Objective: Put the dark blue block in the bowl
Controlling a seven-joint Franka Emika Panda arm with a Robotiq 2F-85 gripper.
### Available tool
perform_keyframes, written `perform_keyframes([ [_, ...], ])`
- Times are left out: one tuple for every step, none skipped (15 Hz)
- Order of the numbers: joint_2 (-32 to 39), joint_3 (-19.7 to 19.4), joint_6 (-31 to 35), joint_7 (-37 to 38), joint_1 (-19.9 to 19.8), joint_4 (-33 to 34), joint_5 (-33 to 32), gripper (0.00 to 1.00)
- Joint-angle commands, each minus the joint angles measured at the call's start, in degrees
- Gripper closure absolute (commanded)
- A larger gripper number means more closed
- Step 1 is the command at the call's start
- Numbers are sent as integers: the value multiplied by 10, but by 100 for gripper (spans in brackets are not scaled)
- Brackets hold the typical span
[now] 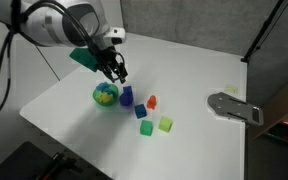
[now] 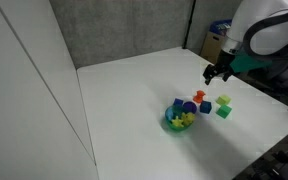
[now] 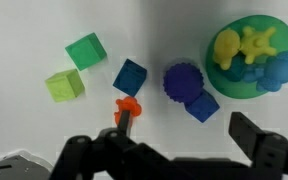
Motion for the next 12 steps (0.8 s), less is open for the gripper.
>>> perform_keyframes([
  [43,-28,27,10,-11,9,5,0],
  [57,-34,32,2,-15,15,13,0],
  [70,-40,39,-1,-17,20,19,0],
  [87,-46,46,-2,-19,28,22,0],
  [101,-51,52,-3,-20,36,26,0],
  [117,-54,55,-6,-22,47,35,0],
  [131,-57,59,-6,-22,57,42,0],
  [147,-63,63,2,-18,69,43,0],
  [161,-67,64,4,-16,80,48,0],
  [176,-70,64,6,-14,92,52,0],
  [190,-71,63,7,-14,103,59,0],
  [204,-74,63,11,-10,112,61,0],
])
